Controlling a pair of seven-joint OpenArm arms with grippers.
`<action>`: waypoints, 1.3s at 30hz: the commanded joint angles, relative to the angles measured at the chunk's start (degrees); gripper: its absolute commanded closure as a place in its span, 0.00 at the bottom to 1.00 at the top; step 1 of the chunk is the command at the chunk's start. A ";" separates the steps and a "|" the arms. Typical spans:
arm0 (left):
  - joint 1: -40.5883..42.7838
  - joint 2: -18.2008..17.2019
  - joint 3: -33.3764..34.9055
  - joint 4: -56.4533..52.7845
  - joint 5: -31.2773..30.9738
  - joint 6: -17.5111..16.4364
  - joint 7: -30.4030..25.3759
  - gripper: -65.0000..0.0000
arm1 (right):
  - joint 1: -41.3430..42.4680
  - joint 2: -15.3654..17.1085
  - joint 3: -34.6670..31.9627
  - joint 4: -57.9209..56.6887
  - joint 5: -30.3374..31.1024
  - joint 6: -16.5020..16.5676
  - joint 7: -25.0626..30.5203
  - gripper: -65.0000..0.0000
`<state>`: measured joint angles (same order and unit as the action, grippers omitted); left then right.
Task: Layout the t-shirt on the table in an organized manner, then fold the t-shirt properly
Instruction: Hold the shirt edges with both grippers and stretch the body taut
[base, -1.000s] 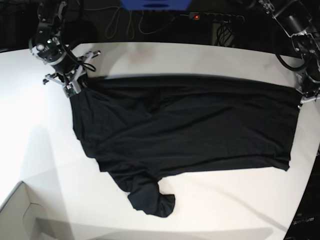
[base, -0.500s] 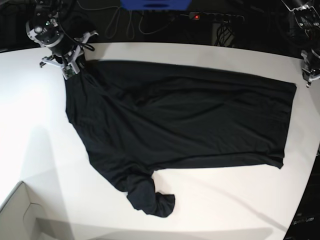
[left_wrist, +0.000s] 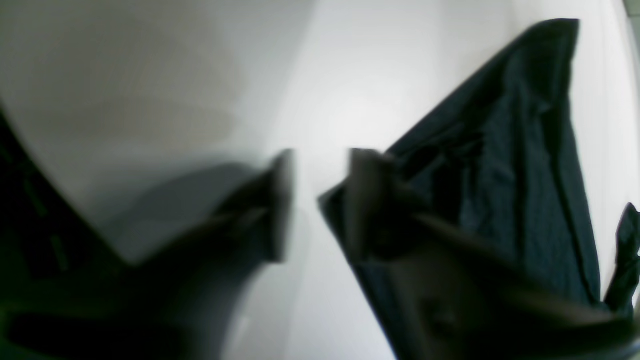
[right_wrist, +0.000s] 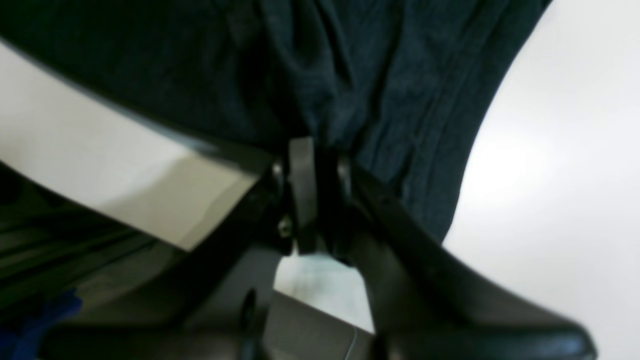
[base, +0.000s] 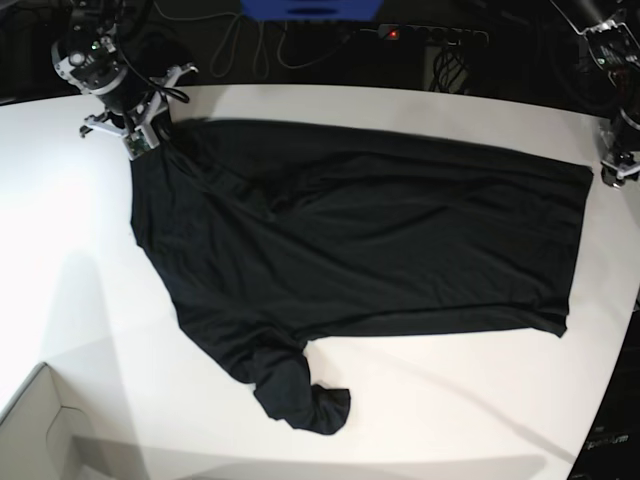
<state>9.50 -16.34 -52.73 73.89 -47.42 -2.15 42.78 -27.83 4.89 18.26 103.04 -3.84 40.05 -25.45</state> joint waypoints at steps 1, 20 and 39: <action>-0.13 -1.20 -0.41 0.97 -0.45 -0.26 -0.89 0.54 | -0.25 0.43 0.24 0.91 0.80 -0.05 1.32 0.96; -1.89 -1.11 9.17 -0.96 -0.36 -0.09 -1.51 0.42 | -0.25 0.35 0.16 0.91 0.80 -0.05 0.97 0.96; -1.28 -2.52 8.73 -4.13 -0.98 -0.18 -0.98 1.00 | -1.48 0.35 0.24 1.26 0.80 -0.05 1.41 0.96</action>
<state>8.08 -17.67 -43.72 69.28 -48.88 -3.20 41.41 -29.17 4.86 18.26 103.20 -3.79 40.03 -25.23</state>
